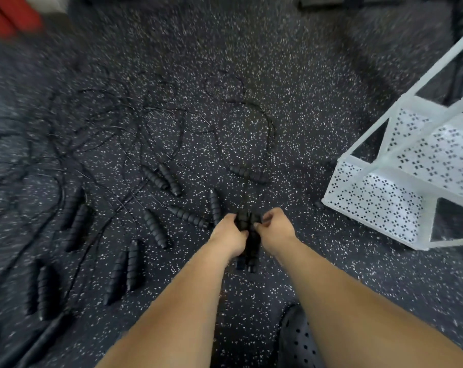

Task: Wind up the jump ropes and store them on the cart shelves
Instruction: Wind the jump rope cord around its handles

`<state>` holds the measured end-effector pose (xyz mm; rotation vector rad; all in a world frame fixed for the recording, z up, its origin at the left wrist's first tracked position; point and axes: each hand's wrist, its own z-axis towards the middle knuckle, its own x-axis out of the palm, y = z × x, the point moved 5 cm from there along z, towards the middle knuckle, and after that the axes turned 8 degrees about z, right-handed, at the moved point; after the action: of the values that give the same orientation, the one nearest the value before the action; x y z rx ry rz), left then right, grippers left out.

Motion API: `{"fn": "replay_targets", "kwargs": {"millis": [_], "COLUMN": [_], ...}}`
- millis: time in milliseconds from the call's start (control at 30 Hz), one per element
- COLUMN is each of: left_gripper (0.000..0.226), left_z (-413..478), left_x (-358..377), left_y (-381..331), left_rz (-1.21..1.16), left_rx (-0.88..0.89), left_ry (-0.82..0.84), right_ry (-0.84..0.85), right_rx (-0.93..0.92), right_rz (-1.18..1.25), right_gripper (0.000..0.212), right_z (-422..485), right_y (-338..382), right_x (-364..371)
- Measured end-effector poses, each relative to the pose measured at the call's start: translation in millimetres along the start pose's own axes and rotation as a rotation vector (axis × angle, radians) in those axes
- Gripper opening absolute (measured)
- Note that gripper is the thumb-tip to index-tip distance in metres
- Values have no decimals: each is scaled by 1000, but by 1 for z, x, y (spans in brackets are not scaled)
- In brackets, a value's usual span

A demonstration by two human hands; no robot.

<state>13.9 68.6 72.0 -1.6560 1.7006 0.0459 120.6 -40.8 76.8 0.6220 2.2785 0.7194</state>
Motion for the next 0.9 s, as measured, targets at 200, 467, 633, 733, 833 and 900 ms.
{"fn": "replay_targets", "kwargs": {"millis": [200, 467, 633, 733, 833, 900], "left_gripper": [25, 26, 33, 30, 28, 29], "left_z": [-81, -241, -340, -386, -419, -434], "left_x": [-71, -164, -199, -207, -214, -219], "left_y": [-23, -85, -116, -123, -128, -129], "left_rz": [-113, -131, -156, -194, -231, -266], "left_rx": [123, 350, 485, 541, 574, 582], "left_ry": [-203, -486, -583, -589, -601, -616], "right_ry": [-5, -18, -51, -64, -63, -61], "right_rx": [-240, -508, -683, -744, -797, -839], "right_rz": [177, 421, 550, 606, 625, 642], "right_gripper": [19, 19, 14, 16, 17, 18], "right_z": [-83, -216, -298, -339, -367, -383], "right_y": [72, 169, 211, 223, 233, 242], "right_x": [-22, -92, -130, -143, -152, -158]}}
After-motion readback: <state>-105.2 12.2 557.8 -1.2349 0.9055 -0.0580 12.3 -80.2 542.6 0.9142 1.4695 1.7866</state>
